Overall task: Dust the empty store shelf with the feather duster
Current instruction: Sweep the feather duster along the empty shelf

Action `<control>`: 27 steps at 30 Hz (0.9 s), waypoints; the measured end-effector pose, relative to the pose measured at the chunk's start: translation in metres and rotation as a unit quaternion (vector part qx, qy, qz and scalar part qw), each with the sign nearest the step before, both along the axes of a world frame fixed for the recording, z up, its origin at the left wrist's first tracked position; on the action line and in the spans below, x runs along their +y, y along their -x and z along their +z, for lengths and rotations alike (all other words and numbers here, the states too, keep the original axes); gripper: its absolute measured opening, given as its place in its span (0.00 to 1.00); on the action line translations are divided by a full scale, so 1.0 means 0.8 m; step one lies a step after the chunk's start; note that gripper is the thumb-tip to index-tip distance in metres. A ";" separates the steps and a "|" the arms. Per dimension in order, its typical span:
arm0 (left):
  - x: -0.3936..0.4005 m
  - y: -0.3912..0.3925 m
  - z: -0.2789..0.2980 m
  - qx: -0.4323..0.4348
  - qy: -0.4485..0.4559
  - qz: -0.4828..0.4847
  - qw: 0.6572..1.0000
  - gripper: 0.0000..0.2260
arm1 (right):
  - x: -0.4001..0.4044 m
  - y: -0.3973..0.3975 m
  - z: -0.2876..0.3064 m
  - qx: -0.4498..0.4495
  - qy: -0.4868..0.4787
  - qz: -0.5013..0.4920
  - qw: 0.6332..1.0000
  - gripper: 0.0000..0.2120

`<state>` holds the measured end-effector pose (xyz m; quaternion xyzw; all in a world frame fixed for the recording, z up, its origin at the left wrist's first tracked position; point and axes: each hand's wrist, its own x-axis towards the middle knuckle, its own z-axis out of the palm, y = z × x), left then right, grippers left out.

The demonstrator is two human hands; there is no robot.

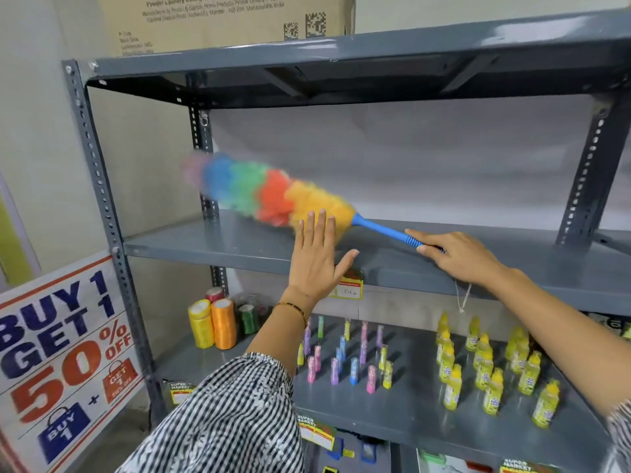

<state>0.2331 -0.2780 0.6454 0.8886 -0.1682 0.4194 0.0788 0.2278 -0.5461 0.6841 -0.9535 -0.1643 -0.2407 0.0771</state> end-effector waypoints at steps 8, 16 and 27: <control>0.025 -0.033 -0.024 0.037 0.016 0.038 0.998 0.34 | 0.034 -0.039 0.019 0.035 0.120 -0.103 0.987 0.19; 0.026 -0.055 -0.026 0.000 0.037 0.025 0.999 0.37 | 0.002 -0.008 0.004 0.044 0.161 0.026 0.986 0.20; 0.087 -0.021 -0.012 -0.029 0.048 0.048 0.997 0.33 | 0.064 -0.059 0.023 -0.056 0.110 0.125 0.984 0.20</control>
